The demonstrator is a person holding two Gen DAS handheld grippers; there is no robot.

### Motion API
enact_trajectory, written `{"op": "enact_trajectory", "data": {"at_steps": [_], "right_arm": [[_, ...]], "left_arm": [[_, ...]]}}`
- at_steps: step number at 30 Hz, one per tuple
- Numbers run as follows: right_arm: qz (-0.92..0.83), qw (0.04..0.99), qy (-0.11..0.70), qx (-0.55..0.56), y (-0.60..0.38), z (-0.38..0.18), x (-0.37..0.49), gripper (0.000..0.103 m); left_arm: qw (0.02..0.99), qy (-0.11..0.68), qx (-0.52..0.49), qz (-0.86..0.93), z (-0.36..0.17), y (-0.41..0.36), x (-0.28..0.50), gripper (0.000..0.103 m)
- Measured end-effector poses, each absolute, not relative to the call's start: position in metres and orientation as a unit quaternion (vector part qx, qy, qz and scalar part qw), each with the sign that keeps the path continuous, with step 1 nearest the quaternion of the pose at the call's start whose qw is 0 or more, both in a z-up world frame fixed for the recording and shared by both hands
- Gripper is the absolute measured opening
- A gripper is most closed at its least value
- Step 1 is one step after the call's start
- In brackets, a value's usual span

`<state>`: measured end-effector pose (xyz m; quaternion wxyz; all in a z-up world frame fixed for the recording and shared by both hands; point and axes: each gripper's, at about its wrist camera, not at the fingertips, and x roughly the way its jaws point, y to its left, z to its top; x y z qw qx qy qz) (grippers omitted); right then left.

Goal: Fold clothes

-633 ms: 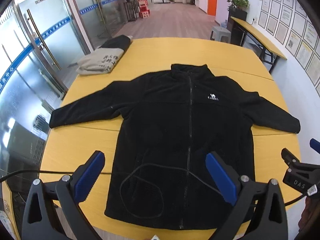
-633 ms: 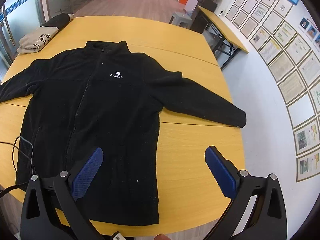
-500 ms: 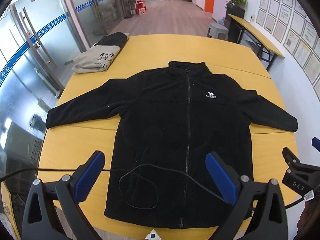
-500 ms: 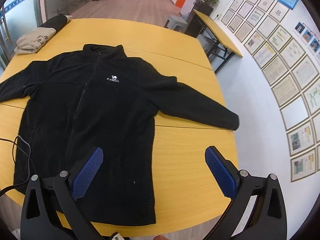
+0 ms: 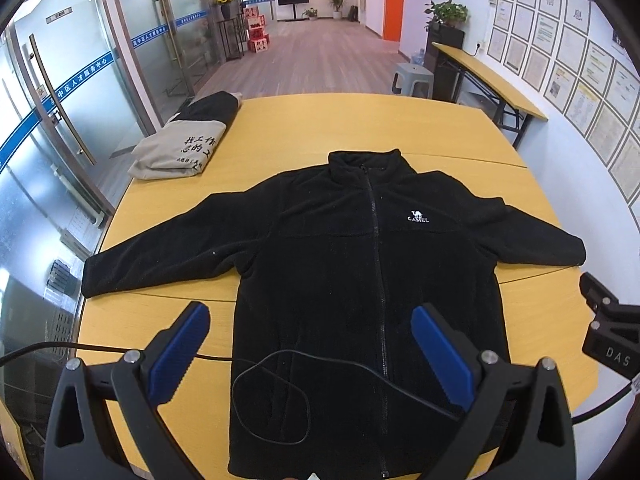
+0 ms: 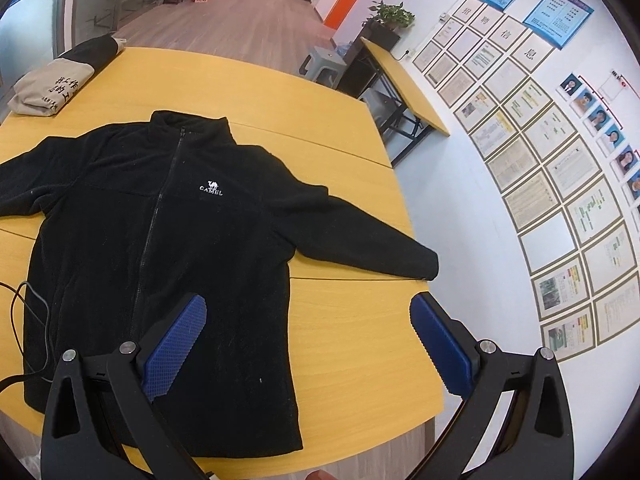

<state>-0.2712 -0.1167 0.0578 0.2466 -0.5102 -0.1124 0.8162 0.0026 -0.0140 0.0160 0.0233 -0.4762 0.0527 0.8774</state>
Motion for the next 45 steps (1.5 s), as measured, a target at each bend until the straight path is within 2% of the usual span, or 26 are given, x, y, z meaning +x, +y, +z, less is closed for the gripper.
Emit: {"op": "enact_trajectory", "data": {"at_steps": [13,21,27,38,45], "right_arm": [[0.812,0.243,-0.122,-0.516,-0.088,0.042,-0.285,0.103],[0.831,0.192,-0.117,-0.509,-0.062,0.042,-0.303,0.103],[0.837,0.166,-0.105,-0.511,-0.074,0.047,-0.306,0.103],[0.837,0.173,-0.114,-0.506,-0.12,0.056,-0.289,0.103],[0.851,0.15,-0.105,-0.492,-0.147,0.069,-0.285,0.103]], "left_arm": [[0.024,0.054,-0.483,0.874,-0.004,-0.008,-0.033,0.103],[-0.036,0.04,-0.468,0.882,0.014,-0.008,-0.03,0.103],[-0.06,0.037,-0.463,0.883,0.019,-0.017,-0.025,0.103],[-0.02,0.033,-0.456,0.889,0.018,-0.035,-0.004,0.103],[-0.027,0.022,-0.452,0.892,0.023,-0.061,0.001,0.103]]}}
